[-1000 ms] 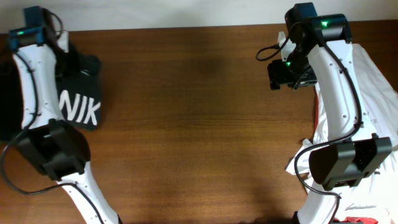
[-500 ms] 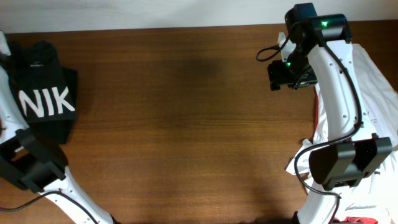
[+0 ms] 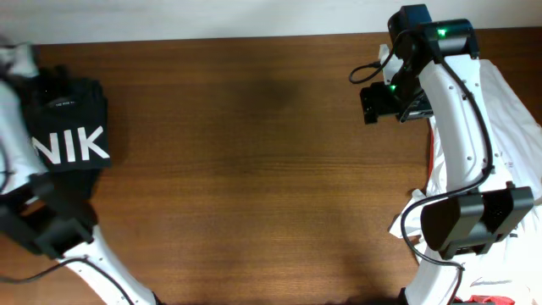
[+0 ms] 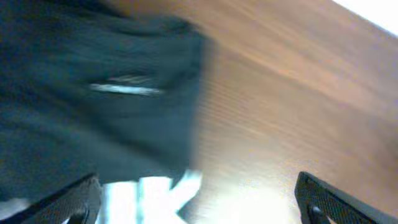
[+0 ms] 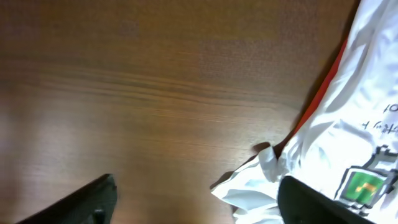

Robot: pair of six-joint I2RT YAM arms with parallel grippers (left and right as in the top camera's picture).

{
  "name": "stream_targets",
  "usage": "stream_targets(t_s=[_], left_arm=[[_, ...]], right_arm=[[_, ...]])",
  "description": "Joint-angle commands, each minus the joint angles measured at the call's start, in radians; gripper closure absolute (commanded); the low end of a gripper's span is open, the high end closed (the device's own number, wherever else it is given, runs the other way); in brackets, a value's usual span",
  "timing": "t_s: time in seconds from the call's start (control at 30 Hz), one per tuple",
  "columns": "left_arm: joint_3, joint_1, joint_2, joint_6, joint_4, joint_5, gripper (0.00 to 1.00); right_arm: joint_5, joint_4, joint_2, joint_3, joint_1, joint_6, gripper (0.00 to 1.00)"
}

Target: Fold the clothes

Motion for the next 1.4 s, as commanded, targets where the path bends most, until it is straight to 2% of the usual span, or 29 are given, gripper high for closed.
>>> stream_targets(t_s=[0.0, 0.13, 0.27, 0.37, 0.47, 0.53, 0.63, 0.8, 0.9, 1.03, 1.17, 1.37], left_arm=[[0.021, -0.163, -0.04, -0.003, -0.073, 0.026, 0.01], [0.021, -0.334, -0.04, -0.003, -0.292, -0.129, 0.01], [0.021, -0.406, -0.04, -0.055, -0.461, -0.203, 0.01], [-0.016, -0.406, -0.058, -0.063, -0.467, -0.192, 0.01], [-0.154, -0.406, -0.14, -0.064, -0.467, -0.198, 0.01], [-0.253, -0.406, -0.223, -0.082, -0.466, -0.201, 0.01], [-0.394, -0.407, -0.392, -0.082, -0.412, -0.204, 0.01], [-0.719, -0.407, -0.837, -0.09, -0.165, -0.204, 0.01], [-0.924, -0.407, -1.107, -0.09, -0.039, -0.203, 0.01], [-1.1, -0.407, -1.342, -0.089, 0.037, -0.202, 0.01], [-1.116, -0.407, -1.418, -0.089, 0.019, -0.2, 0.01], [-1.116, -0.407, -1.421, -0.089, 0.013, -0.2, 0.01]], right_arm=[[-0.064, 0.004, -0.008, 0.013, -0.006, 0.003, 0.01], [-0.123, -0.019, -0.008, 0.013, -0.008, 0.003, 0.01], [-0.132, -0.064, -0.012, 0.005, -0.008, 0.002, 0.01], [-0.163, -0.064, -0.043, -0.043, -0.006, 0.0, 0.01], [-0.156, -0.055, -0.159, -0.196, -0.006, 0.0, 0.01], [-0.157, 0.018, -0.269, -0.295, -0.006, 0.015, 0.01], [-0.133, 0.136, -0.492, -0.473, -0.006, 0.002, 0.01], [-0.141, 0.183, -0.84, -0.744, -0.006, -0.027, 0.01], [-0.124, 0.24, -1.02, -0.828, -0.006, -0.034, 0.01], [-0.072, 0.244, -1.154, -0.855, -0.006, -0.034, 0.01], [-0.072, 0.245, -1.172, -0.855, -0.006, -0.034, 0.01], [-0.072, 0.244, -1.163, -0.855, -0.006, -0.034, 0.01]])
